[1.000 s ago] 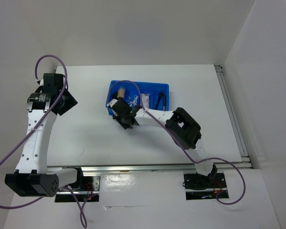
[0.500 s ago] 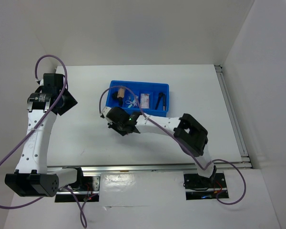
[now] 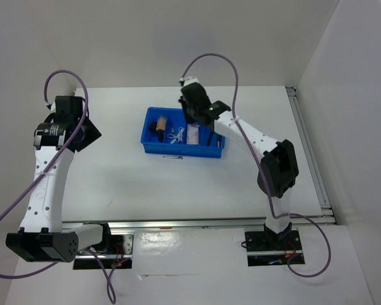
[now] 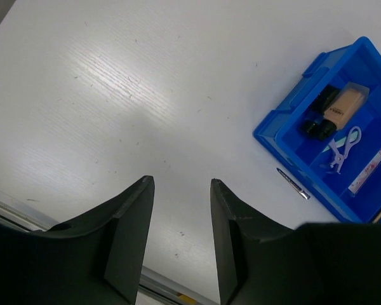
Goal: Organize the makeup
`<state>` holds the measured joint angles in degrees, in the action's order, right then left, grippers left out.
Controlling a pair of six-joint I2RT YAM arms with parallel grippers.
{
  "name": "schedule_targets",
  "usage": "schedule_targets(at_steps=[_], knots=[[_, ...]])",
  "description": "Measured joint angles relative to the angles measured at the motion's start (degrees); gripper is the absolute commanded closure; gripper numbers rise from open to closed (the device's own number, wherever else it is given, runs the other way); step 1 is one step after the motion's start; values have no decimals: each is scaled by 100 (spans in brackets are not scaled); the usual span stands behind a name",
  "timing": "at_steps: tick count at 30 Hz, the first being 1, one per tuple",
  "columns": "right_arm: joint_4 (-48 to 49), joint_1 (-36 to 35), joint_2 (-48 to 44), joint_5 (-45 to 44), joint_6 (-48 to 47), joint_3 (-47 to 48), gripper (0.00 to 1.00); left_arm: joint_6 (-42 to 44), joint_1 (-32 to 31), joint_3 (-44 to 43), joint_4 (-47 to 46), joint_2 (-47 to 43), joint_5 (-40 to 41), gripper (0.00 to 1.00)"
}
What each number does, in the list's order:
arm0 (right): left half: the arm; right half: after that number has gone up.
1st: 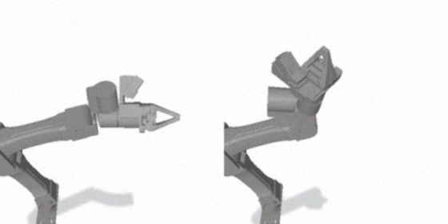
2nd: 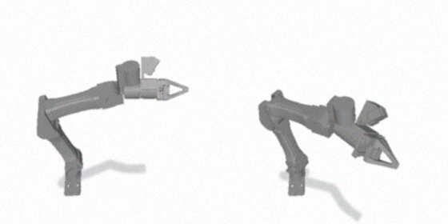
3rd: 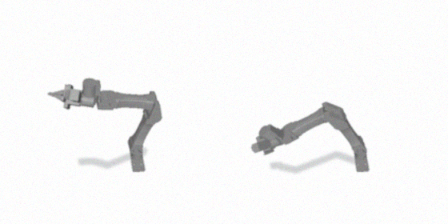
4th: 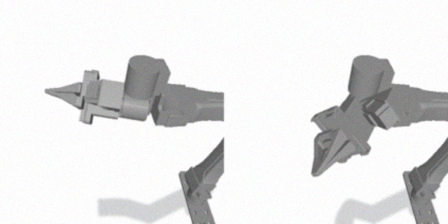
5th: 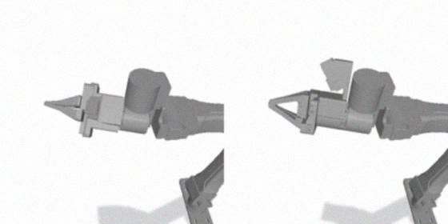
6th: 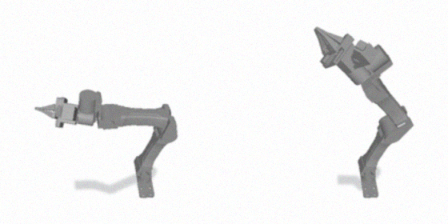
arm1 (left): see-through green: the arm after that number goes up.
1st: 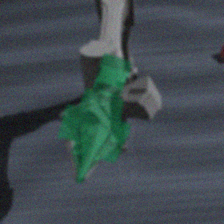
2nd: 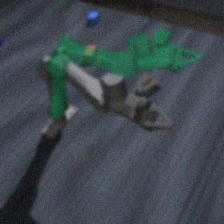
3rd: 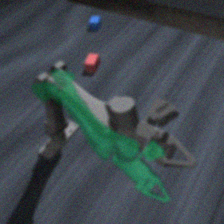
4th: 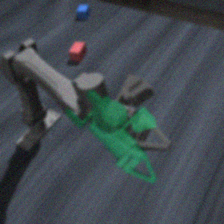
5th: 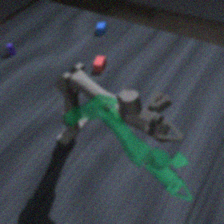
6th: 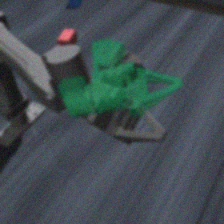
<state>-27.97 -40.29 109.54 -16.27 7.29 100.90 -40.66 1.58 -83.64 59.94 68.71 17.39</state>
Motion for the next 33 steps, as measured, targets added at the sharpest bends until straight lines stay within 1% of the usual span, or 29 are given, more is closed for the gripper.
schedule_targets(at_steps=[3,6,11,12,13,14,15,16,18,21,22,23,24,26,28,30,33], knots=[[-323,658,361,20,553,337,79,2,0,0,0,0,-7,46],[-636,1069,608,72,911,354,79,4,0,-2,0,0,-11,46],[-988,1244,817,68,1161,352,79,4,0,-2,0,0,-9,46],[-1021,1241,826,68,1185,341,78,4,0,-2,0,0,-9,46],[-1025,1237,826,66,1204,313,74,4,0,-2,0,0,-9,46],[-1027,1231,826,63,1237,286,67,4,0,-2,0,0,-9,46],[-1027,1231,826,66,1266,258,47,4,0,-2,0,0,-9,46],[-1045,1231,826,66,1300,232,37,4,0,-2,0,0,-9,46],[-1071,1231,826,52,1325,170,23,4,0,-2,0,0,-9,46],[-1069,1202,826,-7,1325,138,23,4,0,0,0,0,-9,46],[-1060,1185,826,-70,1314,131,25,4,0,0,0,0,-9,46],[-1036,1141,811,-162,1276,103,33,7,0,0,0,0,-9,46],[-992,1062,772,-289,1165,37,35,7,0,0,-2,0,-9,46],[-603,782,531,-494,826,-417,39,7,0,0,0,0,-7,46],[-212,251,197,-564,251,-992,42,7,0,2,-9,0,-9,46],[151,-492,-72,-393,-275,-1438,43,9,0,2,-11,0,-7,46],[337,-1351,-94,-39,-717,-1519,43,9,0,7,-13,0,-9,46]])
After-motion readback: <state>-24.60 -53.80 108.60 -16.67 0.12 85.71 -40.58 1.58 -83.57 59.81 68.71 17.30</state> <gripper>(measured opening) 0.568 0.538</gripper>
